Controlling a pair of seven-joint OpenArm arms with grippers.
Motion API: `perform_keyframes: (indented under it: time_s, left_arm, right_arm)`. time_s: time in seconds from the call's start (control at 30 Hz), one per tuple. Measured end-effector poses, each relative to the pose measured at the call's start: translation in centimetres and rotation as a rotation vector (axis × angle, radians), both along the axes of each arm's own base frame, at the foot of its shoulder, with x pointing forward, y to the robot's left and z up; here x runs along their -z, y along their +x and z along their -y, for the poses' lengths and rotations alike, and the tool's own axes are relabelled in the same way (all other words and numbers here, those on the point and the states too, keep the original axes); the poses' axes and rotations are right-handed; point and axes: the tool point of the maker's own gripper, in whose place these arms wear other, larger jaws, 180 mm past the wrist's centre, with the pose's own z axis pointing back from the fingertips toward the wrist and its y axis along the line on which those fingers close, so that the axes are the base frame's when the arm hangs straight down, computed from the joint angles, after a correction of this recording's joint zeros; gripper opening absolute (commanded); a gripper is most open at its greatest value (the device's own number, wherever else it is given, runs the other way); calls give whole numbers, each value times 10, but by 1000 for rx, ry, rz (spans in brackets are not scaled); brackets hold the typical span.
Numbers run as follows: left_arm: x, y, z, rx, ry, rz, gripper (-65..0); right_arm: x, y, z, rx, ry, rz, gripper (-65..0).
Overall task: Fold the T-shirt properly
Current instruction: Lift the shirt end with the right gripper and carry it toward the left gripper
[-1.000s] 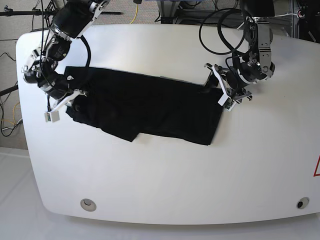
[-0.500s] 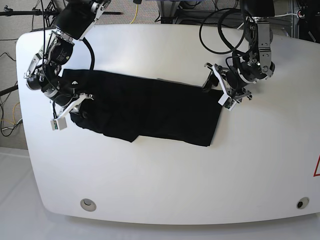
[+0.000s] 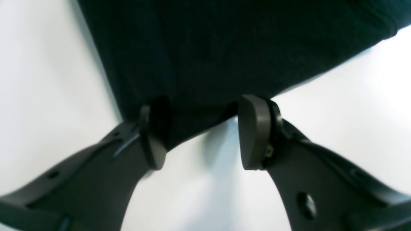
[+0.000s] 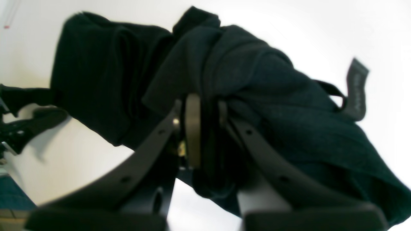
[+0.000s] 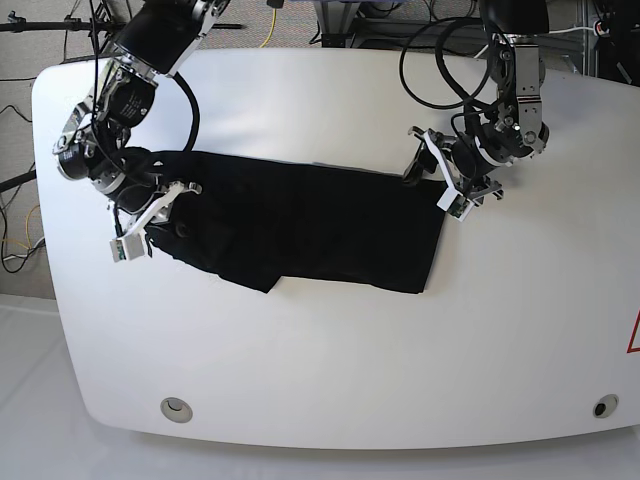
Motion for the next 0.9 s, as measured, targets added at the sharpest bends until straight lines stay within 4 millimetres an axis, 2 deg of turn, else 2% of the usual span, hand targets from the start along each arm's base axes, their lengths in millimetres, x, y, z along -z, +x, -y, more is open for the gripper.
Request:
perform_keyframes:
  time_s: [0.2, 0.5, 0.67, 0.9]
  left_arm:
    - [1, 0, 1, 4, -1, -1, -328]
    - [0, 1, 1, 6, 5, 2, -329]
    - [0, 1, 2, 6, 6, 5, -328]
    - [-2, 3, 3, 4, 4, 9, -329]
  right_arm:
    - [3, -3, -4, -3, 11, -7, -643]
    - [-4, 1, -27, -50, 25, 18, -650]
    - [-5, 2, -44, -88, 34, 20, -650]
    - [-6, 5, -82, -187, 49, 22, -650]
